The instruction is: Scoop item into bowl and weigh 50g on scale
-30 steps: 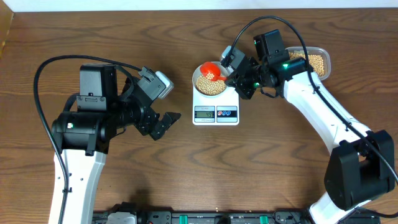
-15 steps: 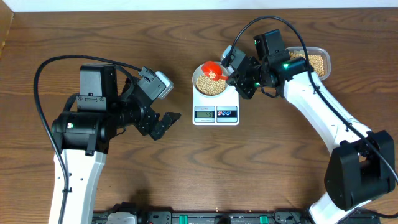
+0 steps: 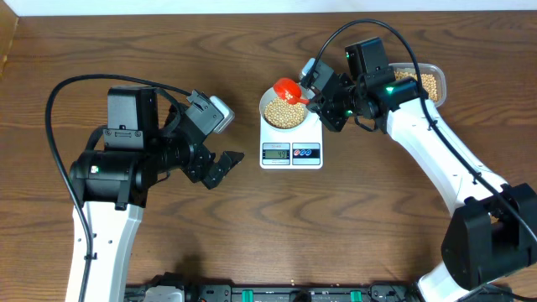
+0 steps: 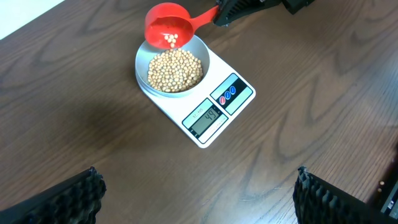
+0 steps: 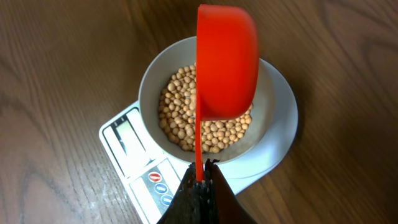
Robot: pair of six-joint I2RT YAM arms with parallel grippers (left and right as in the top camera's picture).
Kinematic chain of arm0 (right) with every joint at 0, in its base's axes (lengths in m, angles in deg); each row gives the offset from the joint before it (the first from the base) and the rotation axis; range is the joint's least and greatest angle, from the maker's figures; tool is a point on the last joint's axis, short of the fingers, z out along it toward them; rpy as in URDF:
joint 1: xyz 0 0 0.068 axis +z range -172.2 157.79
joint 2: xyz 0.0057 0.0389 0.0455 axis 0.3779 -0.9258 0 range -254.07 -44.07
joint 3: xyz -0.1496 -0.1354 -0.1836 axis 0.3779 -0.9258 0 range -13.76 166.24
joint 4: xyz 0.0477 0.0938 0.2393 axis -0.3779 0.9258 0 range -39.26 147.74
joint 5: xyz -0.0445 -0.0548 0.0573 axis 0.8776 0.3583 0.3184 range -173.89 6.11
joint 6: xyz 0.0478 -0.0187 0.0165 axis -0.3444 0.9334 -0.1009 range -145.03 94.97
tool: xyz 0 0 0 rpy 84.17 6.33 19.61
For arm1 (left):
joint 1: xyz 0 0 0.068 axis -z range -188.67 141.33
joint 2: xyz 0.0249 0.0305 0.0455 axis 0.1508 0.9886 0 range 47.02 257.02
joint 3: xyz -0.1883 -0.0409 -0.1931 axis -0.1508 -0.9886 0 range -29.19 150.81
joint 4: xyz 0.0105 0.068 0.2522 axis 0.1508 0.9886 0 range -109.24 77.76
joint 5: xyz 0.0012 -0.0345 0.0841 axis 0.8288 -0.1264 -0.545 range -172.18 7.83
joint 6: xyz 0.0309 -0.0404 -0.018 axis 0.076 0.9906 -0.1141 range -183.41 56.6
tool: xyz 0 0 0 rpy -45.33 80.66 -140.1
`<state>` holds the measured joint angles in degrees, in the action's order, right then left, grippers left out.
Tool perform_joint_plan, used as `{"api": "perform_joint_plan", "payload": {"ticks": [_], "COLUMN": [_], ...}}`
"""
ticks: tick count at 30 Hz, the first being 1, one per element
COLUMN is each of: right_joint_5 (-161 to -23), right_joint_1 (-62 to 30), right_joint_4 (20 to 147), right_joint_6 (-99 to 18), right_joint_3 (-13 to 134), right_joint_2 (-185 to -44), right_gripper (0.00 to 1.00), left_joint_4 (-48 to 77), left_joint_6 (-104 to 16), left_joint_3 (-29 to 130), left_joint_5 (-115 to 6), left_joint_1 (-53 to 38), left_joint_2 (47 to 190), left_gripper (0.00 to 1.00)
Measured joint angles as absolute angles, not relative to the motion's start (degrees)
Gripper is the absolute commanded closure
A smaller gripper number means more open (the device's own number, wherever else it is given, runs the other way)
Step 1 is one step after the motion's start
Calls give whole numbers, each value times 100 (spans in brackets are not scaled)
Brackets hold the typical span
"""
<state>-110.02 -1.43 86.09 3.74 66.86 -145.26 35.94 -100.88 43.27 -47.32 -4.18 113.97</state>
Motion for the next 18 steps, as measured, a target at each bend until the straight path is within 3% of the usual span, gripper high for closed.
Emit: {"api": "perform_joint_plan", "payload": {"ticks": [18], "right_joint_5": [-11585], "right_joint_1": [-169], "right_joint_4": [8646], "right_joint_6": [-142], "right_joint_3": [6686], "right_joint_2": [-14526], "right_gripper": [99], "left_joint_4": [3592], "left_joint_6": [-10088], "left_joint_3": [4327], "left_joint_5": [-4735], "left_joint_1": [-418], "left_joint_2": [11397], "left_gripper": [1]}}
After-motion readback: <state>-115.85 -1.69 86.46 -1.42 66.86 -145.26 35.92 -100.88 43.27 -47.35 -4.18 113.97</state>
